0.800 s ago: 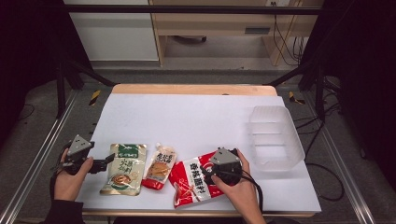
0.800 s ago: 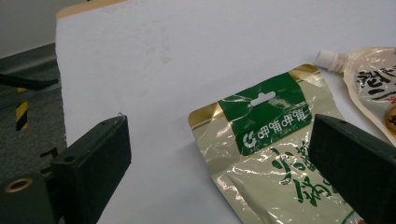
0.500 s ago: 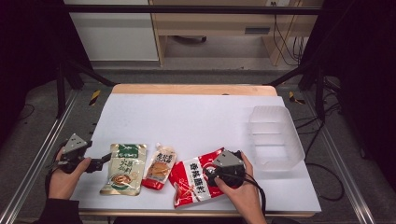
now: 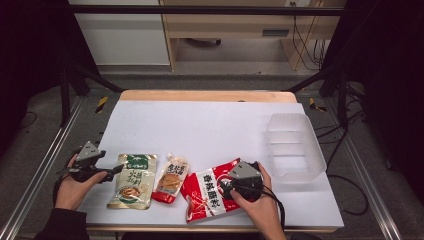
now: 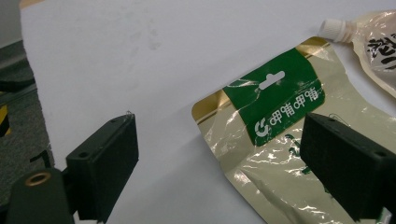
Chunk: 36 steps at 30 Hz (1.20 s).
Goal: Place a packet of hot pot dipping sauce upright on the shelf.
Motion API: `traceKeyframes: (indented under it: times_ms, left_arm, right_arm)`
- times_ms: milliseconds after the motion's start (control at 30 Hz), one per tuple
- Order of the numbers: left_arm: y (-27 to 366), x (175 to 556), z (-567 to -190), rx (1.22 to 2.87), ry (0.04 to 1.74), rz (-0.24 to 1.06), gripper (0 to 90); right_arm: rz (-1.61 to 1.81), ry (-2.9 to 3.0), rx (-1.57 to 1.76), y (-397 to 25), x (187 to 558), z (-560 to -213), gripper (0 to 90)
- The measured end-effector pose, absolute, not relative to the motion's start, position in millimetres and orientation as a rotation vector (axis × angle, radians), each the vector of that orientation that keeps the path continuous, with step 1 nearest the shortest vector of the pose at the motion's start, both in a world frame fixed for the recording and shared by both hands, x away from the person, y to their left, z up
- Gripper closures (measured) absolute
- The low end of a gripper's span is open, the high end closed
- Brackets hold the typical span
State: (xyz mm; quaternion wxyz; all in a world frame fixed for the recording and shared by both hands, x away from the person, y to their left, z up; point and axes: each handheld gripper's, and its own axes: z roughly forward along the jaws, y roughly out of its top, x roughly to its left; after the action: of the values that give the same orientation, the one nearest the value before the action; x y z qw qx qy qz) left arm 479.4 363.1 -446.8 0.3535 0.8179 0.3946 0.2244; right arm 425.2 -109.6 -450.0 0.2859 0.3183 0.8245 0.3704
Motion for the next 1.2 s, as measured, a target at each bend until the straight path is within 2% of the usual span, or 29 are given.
traceKeyframes:
  times_ms: [267, 967, 1200]
  left_arm:
    - [352.7, 492.8, -457.3, 2.195, 1.004, 0.529, 14.0]
    - [344.3, 506.8, -465.0, 2.241, 0.975, 0.442, 15.5]
    - [343.4, 505.0, -464.9, 2.251, 0.959, 0.404, 21.1]
  right_arm:
    - [0.987, 2.219, 0.850, -107.8, 424.6, -451.4, 11.8]
    - [1.016, 2.221, 0.877, -107.3, 425.0, -451.5, 11.6]
    - [1.017, 2.223, 0.876, -107.4, 425.3, -451.6, 11.5]
